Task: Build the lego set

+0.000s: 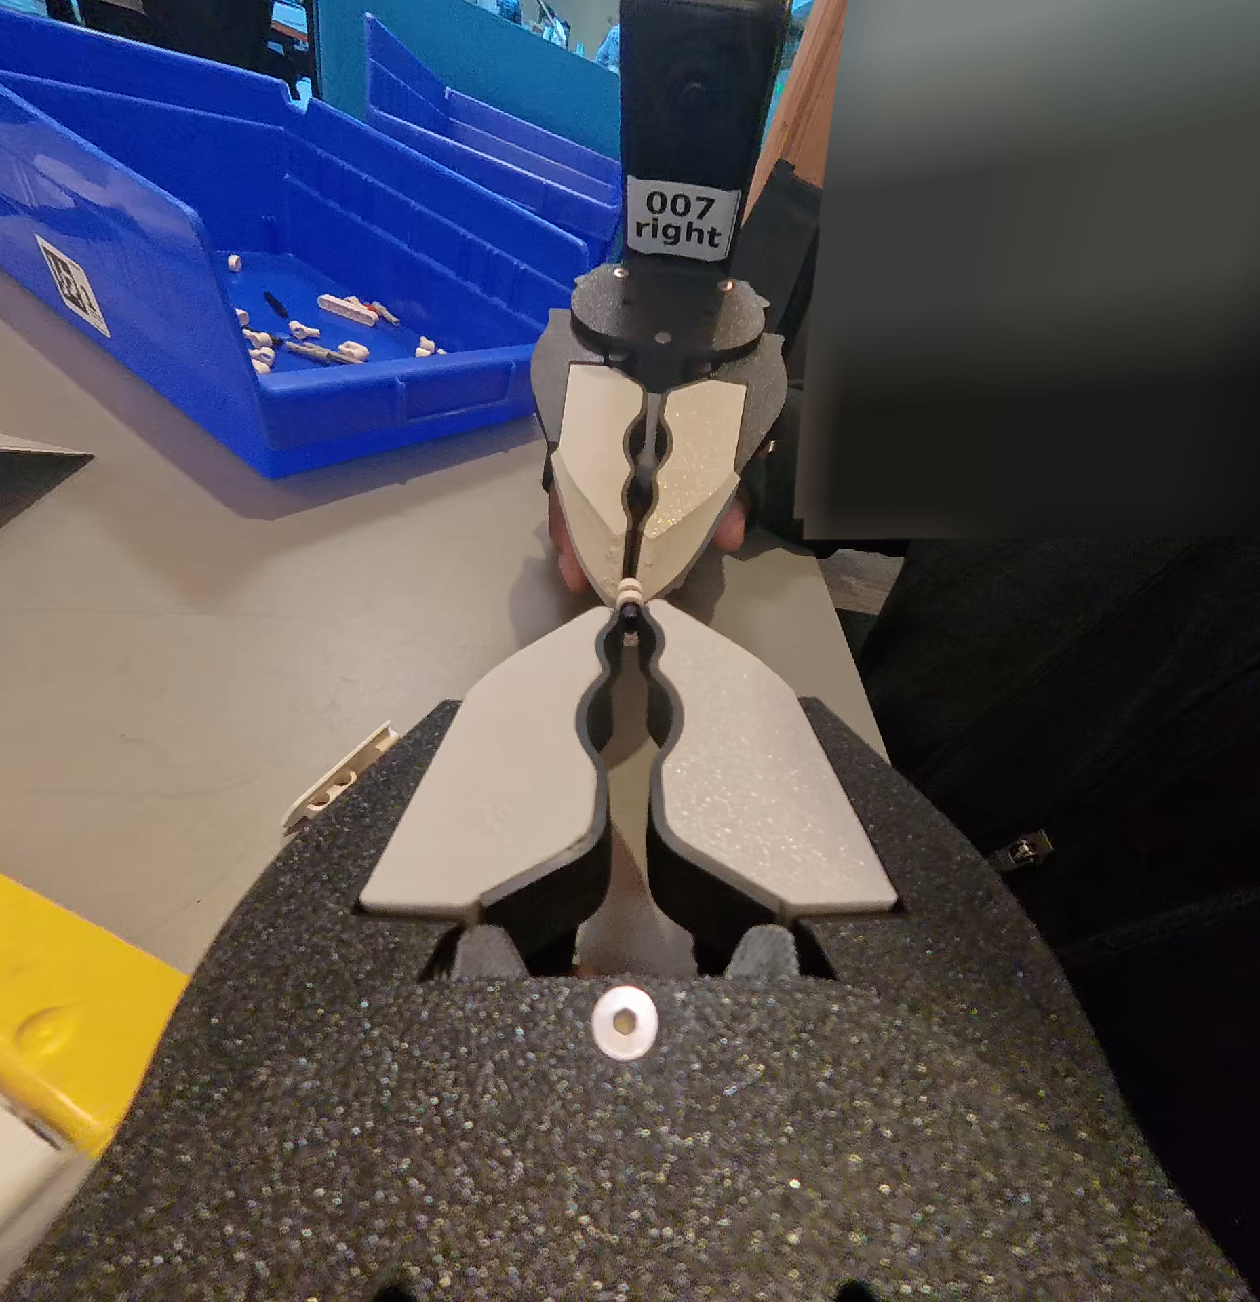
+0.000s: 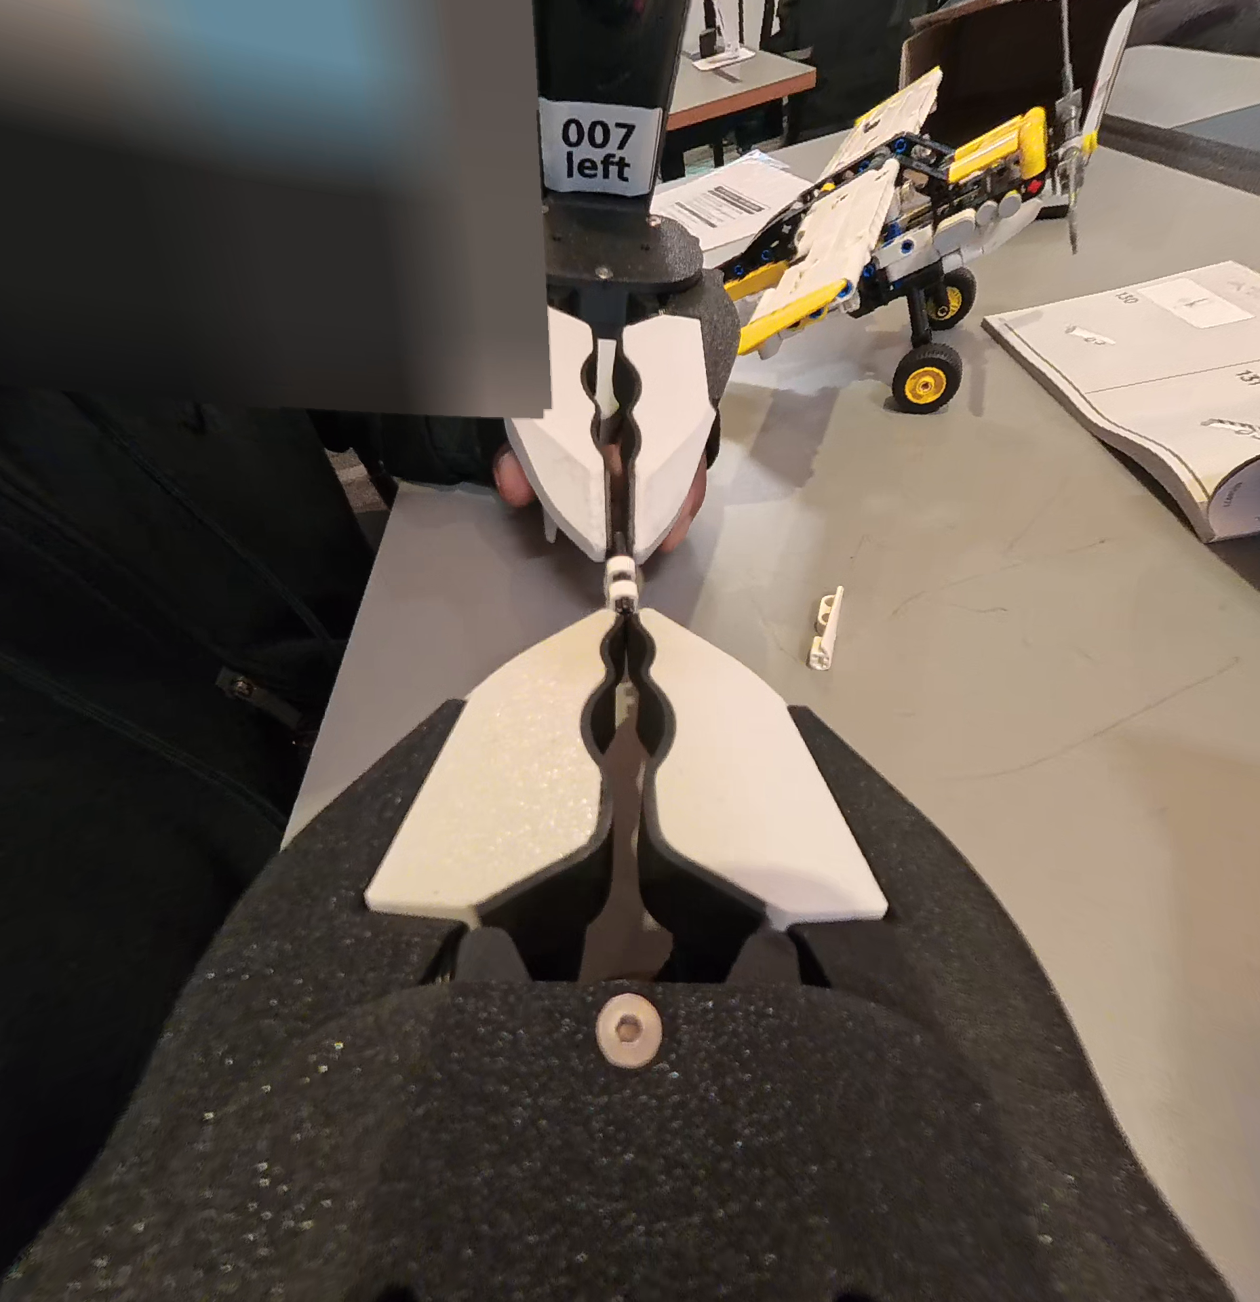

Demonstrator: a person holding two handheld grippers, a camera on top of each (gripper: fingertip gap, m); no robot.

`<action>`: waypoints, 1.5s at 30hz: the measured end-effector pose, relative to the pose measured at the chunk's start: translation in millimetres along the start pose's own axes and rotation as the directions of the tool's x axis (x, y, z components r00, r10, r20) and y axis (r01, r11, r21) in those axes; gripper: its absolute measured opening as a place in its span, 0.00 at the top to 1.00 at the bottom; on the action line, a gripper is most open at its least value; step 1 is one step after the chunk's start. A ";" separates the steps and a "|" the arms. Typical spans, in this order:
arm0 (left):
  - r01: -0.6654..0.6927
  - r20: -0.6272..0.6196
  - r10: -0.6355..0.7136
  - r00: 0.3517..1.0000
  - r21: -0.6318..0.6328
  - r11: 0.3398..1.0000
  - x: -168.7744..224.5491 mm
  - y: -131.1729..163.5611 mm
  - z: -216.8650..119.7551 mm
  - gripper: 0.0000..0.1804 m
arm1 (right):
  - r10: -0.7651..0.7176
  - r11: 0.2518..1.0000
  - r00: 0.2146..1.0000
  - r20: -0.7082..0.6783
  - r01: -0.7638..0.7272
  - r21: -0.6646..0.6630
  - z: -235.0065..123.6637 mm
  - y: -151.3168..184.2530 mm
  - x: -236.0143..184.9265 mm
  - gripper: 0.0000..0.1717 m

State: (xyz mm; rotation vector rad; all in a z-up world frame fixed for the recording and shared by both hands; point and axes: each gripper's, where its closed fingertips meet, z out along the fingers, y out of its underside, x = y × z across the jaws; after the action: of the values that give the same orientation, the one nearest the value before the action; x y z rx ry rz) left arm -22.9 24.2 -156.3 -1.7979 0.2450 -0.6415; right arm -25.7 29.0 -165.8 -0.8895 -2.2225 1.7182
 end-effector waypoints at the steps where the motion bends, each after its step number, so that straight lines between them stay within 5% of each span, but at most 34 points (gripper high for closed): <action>1: -0.004 0.001 0.004 1.000 -0.005 1.000 0.3 0.7 0.5 0.98 | -0.003 1.000 1.000 0.002 0.003 -0.004 -0.1 0.7 -0.3 1.00; 29: -0.085 0.009 0.087 0.996 -0.093 0.992 6.1 12.3 9.0 0.98 | -0.132 0.979 0.991 0.008 0.131 -0.156 21.6 19.7 -15.2 1.00; 37: -0.014 0.036 0.014 0.999 -0.016 1.000 -3.3 1.6 2.7 0.98 | -0.018 0.999 0.999 -0.043 0.016 -0.049 15.4 6.3 -2.3 1.00; 45: 0.101 0.000 -0.102 0.995 0.156 0.983 -4.9 -20.5 -1.6 0.98 | 0.064 0.997 0.998 -0.022 -0.065 -0.036 23.9 1.7 -2.8 0.86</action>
State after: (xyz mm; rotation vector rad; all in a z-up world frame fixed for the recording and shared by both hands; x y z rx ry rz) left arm -31.0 31.9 -138.4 -1.6698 0.0947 -0.7059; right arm -34.7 8.2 -174.1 -0.9941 -2.2427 1.6919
